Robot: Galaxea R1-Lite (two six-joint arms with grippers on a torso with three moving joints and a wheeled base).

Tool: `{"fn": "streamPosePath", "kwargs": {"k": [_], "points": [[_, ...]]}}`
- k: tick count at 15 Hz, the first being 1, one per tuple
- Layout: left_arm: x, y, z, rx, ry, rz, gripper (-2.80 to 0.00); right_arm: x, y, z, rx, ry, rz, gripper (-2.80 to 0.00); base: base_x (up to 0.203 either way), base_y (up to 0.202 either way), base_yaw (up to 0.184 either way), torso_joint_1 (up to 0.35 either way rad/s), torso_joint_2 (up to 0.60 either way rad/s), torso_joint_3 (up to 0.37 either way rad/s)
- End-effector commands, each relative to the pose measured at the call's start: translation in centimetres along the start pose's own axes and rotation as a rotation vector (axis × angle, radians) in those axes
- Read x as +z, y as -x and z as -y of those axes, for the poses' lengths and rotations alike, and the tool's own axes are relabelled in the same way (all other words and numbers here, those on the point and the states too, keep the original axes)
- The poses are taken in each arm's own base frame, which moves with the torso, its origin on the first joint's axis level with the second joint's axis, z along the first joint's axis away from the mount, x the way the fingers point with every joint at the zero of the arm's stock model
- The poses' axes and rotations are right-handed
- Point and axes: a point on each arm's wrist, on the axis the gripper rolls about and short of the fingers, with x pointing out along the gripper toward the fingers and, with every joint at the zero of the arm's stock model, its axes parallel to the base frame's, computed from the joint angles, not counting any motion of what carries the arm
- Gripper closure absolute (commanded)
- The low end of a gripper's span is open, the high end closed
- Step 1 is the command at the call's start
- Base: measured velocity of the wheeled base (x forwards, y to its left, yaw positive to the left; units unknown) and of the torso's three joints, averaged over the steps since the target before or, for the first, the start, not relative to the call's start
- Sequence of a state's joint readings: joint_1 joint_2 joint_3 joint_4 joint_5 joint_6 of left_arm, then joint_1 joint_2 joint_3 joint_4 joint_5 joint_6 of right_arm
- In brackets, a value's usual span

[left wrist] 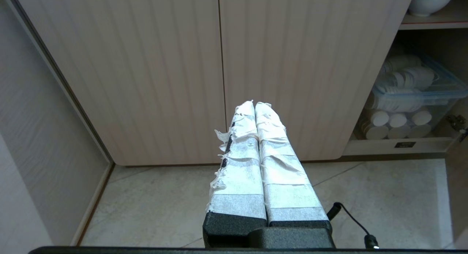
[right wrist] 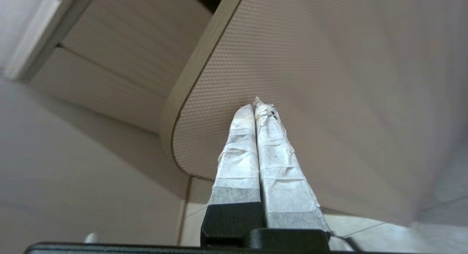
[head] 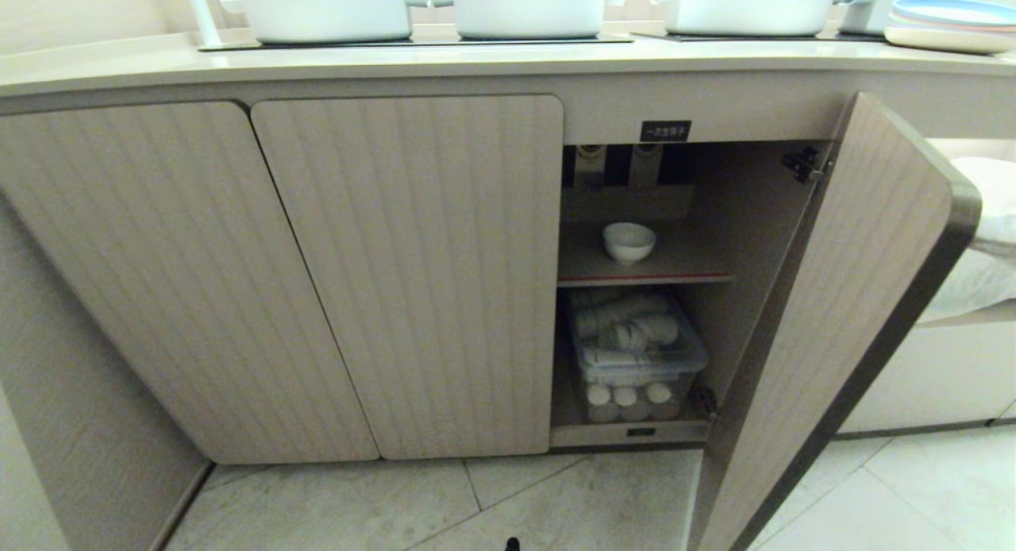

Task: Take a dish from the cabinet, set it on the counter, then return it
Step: Close the cabinet door

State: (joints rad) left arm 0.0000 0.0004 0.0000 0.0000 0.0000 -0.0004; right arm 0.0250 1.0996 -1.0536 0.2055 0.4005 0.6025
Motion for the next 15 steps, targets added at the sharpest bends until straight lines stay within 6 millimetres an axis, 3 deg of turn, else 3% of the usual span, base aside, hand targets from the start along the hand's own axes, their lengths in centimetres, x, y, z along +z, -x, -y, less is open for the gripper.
{"fn": "streamPosePath", "kwargs": {"k": [1,7,15], "points": [[0.0,0.0,0.0,0.0,0.001,0.0,0.0,-0.2,-0.5,0.1,0.027,-0.023,-0.033,0.0,0.0,0.0,0.0,0.0,0.0,0.0],[0.0,0.0,0.0,0.002,0.0,0.001,0.0,-0.9,-2.0,-0.2,0.135,-0.042,-0.091,0.0,0.0,0.0,0.0,0.0,0.0,0.0],[0.0,0.0,0.0,0.0,0.001,0.0,0.0,0.0,-5.5,0.6,0.146,-0.027,-0.073,0.0,0.0,0.0,0.0,0.0,0.0,0.0]]}}
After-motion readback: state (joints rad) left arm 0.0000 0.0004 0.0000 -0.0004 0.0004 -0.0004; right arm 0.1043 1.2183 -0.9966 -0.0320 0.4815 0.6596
